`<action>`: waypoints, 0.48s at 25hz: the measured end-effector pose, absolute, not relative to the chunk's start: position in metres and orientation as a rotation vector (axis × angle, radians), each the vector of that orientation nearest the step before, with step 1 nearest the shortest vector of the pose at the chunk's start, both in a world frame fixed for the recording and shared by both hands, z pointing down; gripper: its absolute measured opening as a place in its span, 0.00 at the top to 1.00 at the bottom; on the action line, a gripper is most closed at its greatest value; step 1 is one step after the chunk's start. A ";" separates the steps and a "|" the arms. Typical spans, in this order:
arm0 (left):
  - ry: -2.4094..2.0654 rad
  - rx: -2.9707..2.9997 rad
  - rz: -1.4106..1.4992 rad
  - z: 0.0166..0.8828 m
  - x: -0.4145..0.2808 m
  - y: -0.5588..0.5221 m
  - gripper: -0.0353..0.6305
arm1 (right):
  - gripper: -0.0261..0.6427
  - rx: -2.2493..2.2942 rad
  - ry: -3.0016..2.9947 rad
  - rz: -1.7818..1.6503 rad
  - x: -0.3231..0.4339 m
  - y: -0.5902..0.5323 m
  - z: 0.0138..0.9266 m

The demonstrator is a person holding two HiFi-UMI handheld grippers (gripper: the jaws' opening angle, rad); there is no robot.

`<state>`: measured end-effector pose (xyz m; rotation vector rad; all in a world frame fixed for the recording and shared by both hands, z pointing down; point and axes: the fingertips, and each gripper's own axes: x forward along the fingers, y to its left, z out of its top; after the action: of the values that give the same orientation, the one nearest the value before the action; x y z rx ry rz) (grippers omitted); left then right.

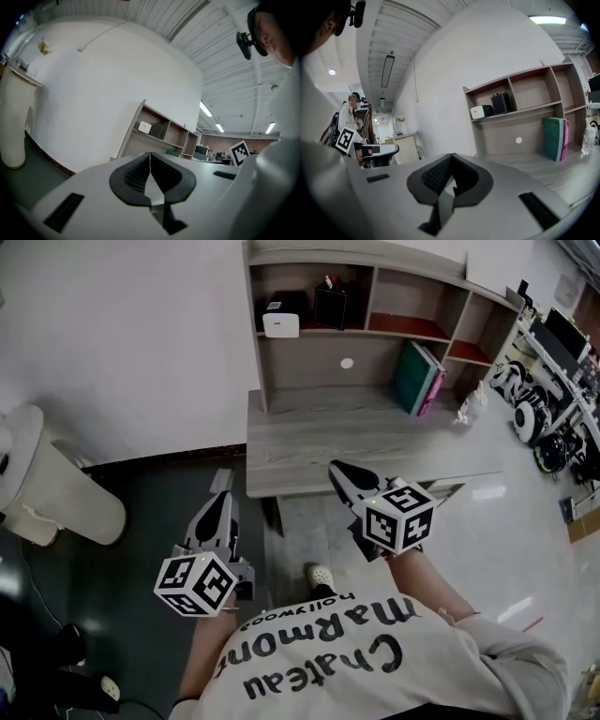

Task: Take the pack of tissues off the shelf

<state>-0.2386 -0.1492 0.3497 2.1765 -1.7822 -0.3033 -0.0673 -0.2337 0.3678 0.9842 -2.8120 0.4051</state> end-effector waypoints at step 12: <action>-1.883 2.123 -0.330 0.328 -0.261 -0.242 0.92 | 0.95 0.903 -2.859 0.349 -0.084 -0.344 0.339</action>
<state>-0.2605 -0.2420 0.3277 2.1233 -1.8830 -0.3298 -0.0843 -0.3438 0.3386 0.9027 -2.8591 0.3489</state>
